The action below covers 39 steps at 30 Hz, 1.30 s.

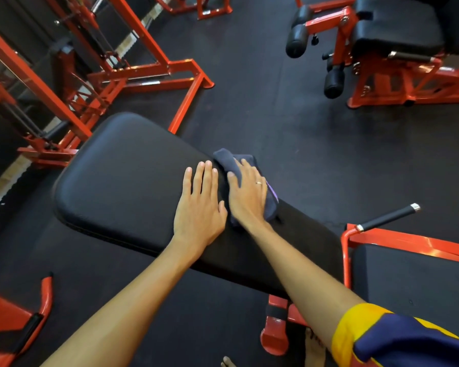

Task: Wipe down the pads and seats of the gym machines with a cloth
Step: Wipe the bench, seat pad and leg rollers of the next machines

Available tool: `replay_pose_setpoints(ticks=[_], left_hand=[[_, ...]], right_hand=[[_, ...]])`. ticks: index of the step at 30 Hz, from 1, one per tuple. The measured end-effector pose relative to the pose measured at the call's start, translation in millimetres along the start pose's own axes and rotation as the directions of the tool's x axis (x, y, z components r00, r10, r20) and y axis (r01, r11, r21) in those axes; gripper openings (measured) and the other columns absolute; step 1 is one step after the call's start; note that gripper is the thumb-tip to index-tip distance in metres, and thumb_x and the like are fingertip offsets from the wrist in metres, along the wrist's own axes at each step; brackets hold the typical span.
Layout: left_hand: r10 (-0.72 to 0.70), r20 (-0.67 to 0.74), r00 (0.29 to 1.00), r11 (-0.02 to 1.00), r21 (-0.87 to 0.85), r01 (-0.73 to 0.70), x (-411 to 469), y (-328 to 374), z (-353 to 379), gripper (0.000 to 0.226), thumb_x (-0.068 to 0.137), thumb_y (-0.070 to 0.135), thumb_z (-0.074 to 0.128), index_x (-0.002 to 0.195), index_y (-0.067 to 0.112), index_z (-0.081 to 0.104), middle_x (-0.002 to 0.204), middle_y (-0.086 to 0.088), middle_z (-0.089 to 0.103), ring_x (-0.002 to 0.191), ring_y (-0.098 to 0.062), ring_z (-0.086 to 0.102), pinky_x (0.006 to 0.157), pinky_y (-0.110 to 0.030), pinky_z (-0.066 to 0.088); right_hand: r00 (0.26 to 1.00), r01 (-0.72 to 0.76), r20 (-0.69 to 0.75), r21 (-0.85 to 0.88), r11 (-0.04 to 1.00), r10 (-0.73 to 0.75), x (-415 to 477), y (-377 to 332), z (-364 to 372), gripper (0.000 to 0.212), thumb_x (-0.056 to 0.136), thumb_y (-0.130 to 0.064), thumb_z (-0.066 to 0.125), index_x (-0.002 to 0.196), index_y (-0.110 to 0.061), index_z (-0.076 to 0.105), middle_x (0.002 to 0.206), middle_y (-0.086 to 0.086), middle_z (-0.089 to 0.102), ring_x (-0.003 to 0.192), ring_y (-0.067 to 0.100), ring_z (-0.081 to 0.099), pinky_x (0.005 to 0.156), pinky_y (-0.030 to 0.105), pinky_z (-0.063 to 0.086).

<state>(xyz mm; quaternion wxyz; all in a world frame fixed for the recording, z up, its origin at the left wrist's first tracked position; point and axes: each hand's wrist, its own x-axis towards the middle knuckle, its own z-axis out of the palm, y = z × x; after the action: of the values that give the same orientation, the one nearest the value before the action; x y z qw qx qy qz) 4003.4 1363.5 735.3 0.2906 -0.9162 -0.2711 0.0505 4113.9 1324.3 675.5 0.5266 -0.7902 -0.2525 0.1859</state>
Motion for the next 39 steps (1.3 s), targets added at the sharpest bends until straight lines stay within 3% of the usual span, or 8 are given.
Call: replay_pose_setpoints(ticks=[6, 13, 21, 24, 27, 31, 36, 39], left_hand=[[0.006, -0.012, 1.0, 1.0, 0.016, -0.006, -3.3, 3.8, 1.1, 0.071, 0.103, 0.039, 0.017, 0.158, -0.005, 0.005, 0.166, -0.025, 0.003, 0.155, -0.036, 0.001, 0.125, -0.053, 0.004], [0.066, 0.011, 0.998, 0.998, -0.017, -0.066, -10.7, 8.6, 3.4, 0.068, 0.104, 0.036, 0.018, 0.158, -0.002, 0.003, 0.167, -0.021, 0.002, 0.156, -0.032, 0.001, 0.126, -0.049, 0.003], [0.206, 0.041, 0.978, 0.978, -0.005, -0.206, -33.2, 18.9, 8.2, 0.065, 0.102, 0.031, 0.009, 0.158, -0.001, 0.003, 0.167, -0.021, 0.002, 0.156, -0.031, 0.0, 0.127, -0.047, -0.002], [0.219, 0.061, 0.974, 0.976, -0.023, -0.218, -35.2, 20.1, 5.5, 0.067, 0.104, 0.034, 0.017, 0.159, 0.0, 0.005, 0.168, -0.018, 0.003, 0.156, -0.029, 0.0, 0.127, -0.047, -0.003], [0.232, 0.083, 0.969, 0.973, -0.029, -0.231, -36.3, 20.7, 2.6, 0.066, 0.105, 0.036, 0.018, 0.16, 0.001, 0.004, 0.168, -0.017, 0.001, 0.156, -0.028, -0.002, 0.126, -0.047, -0.002], [0.27, 0.101, 0.958, 0.963, -0.017, -0.269, -37.2, 18.8, 2.8, 0.066, 0.104, 0.036, 0.012, 0.159, 0.0, 0.002, 0.168, -0.017, 0.0, 0.156, -0.029, -0.004, 0.126, -0.048, -0.002], [0.261, 0.108, 0.959, 0.965, -0.017, -0.261, -38.5, 20.5, 3.0, 0.064, 0.106, 0.034, 0.017, 0.159, 0.001, 0.004, 0.168, -0.016, 0.0, 0.156, -0.029, -0.002, 0.126, -0.048, -0.004], [0.261, 0.108, 0.959, 0.965, -0.01, -0.261, -40.1, 21.2, 4.3, 0.065, 0.105, 0.034, 0.018, 0.159, 0.001, 0.005, 0.169, -0.016, 0.001, 0.156, -0.029, -0.002, 0.126, -0.049, -0.004]], right_hand=[[0.937, 0.307, 0.206, -0.107, 0.946, -0.281, -60.7, 77.4, -30.3, 0.061, 0.105, -0.051, 0.028, 0.163, -0.035, 0.014, 0.171, -0.01, 0.004, 0.158, 0.012, -0.005, 0.128, 0.038, -0.003], [0.968, -0.191, 0.149, -0.07, 0.979, 0.2, -25.3, 79.9, -30.1, 0.061, 0.108, -0.035, 0.039, 0.162, -0.037, 0.01, 0.172, -0.004, -0.002, 0.157, 0.03, -0.01, 0.126, 0.05, -0.004], [0.959, 0.201, 0.217, -0.061, 0.978, -0.183, -138.3, 83.9, -41.2, 0.067, 0.105, -0.03, 0.048, 0.162, -0.037, 0.014, 0.169, -0.015, 0.006, 0.157, 0.014, 0.002, 0.128, 0.042, 0.007], [0.991, 0.039, 0.137, -0.29, 0.956, 0.001, -115.7, 112.3, -45.3, 0.07, 0.098, -0.055, 0.048, 0.159, -0.047, 0.016, 0.171, -0.006, 0.007, 0.155, 0.027, 0.008, 0.126, 0.049, 0.012], [0.976, -0.176, 0.086, -0.218, 0.96, 0.199, -81.6, 100.9, -37.9, 0.067, 0.101, -0.055, 0.043, 0.161, -0.042, 0.016, 0.172, -0.003, 0.001, 0.157, 0.032, 0.0, 0.126, 0.052, 0.005], [0.99, -0.116, 0.076, -0.071, 0.991, 0.122, -107.6, 63.4, -23.9, 0.062, 0.107, -0.041, 0.042, 0.16, -0.041, 0.011, 0.172, -0.002, 0.004, 0.158, 0.027, 0.002, 0.127, 0.046, 0.004], [0.999, 0.041, -0.011, -0.18, 0.983, -0.044, -173.3, 115.0, -31.9, 0.067, 0.099, -0.045, 0.049, 0.155, -0.05, 0.014, 0.17, -0.002, 0.02, 0.154, 0.026, 0.02, 0.125, 0.046, 0.019], [0.924, -0.338, -0.216, -0.069, 0.939, 0.317, -160.7, 144.3, -33.3, 0.062, 0.094, -0.047, 0.046, 0.154, -0.034, 0.04, 0.162, 0.001, 0.036, 0.147, 0.029, 0.036, 0.12, 0.044, 0.029]])
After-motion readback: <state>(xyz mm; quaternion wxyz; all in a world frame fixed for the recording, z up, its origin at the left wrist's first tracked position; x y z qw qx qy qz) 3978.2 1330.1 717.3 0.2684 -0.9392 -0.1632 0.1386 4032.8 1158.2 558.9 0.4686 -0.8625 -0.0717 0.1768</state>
